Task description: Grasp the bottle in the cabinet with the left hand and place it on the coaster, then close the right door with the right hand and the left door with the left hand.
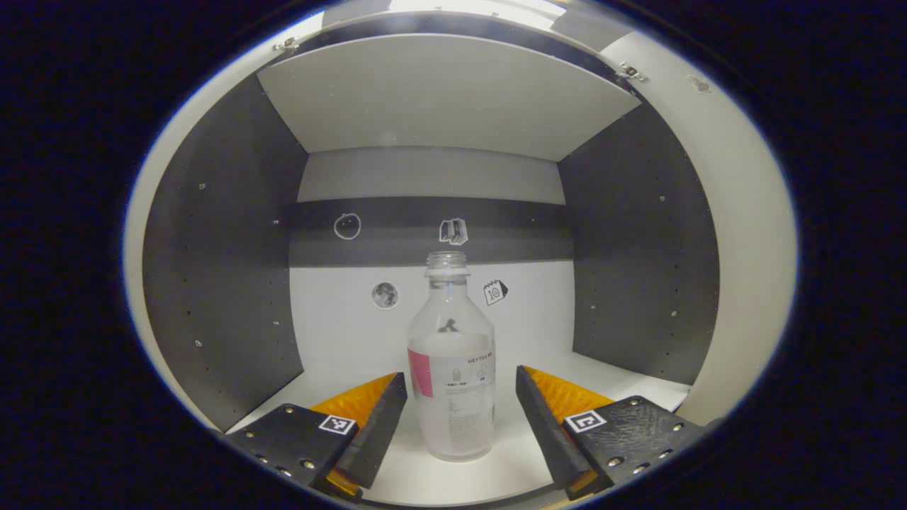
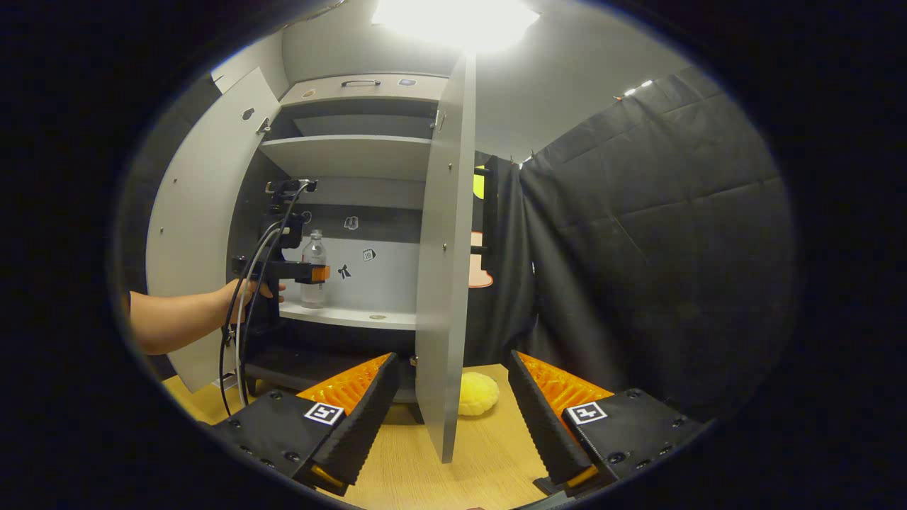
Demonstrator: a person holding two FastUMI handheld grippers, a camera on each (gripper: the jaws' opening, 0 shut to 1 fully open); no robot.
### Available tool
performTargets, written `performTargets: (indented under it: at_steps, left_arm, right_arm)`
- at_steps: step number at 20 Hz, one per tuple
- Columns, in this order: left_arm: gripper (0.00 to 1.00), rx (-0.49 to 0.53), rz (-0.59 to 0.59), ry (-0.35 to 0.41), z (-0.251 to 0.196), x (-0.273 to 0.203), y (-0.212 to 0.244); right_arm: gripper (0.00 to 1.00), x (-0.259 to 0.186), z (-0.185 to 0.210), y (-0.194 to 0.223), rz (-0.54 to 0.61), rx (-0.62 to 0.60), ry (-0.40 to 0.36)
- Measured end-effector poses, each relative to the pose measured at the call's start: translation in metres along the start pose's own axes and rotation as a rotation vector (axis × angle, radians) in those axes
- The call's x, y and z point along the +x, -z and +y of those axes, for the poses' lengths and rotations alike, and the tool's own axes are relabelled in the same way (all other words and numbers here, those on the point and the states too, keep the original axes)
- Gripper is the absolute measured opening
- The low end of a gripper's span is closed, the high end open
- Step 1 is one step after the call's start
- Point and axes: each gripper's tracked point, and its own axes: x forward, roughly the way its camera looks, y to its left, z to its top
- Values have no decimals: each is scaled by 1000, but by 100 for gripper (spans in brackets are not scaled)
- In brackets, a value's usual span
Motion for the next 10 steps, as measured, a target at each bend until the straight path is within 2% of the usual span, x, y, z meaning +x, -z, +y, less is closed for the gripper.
performTargets:
  at_steps: [1, 5, 6, 7, 8, 10]
  left_arm:
    - [98, -4, 0, -4, 1, 1, 0]
    - [70, -13, 0, -12, 1, 4, 2]
    - [77, -18, 1, -19, 2, 3, 2]
    - [77, -27, 1, -27, 4, 2, 1]
    - [70, -37, -2, -32, 4, 1, 0]
    - [70, -46, -20, -50, 5, -1, -5]
  right_arm:
    - [98, 0, 1, 0, 3, -3, -2]
    - [96, -3, 0, 2, 8, 2, -15]
    - [96, -4, 0, 2, 9, 4, -23]
    - [98, -4, 0, 2, 11, 4, -32]
    - [96, -5, 0, 2, 10, 1, -39]
    - [98, -7, -1, -1, 3, 4, -56]
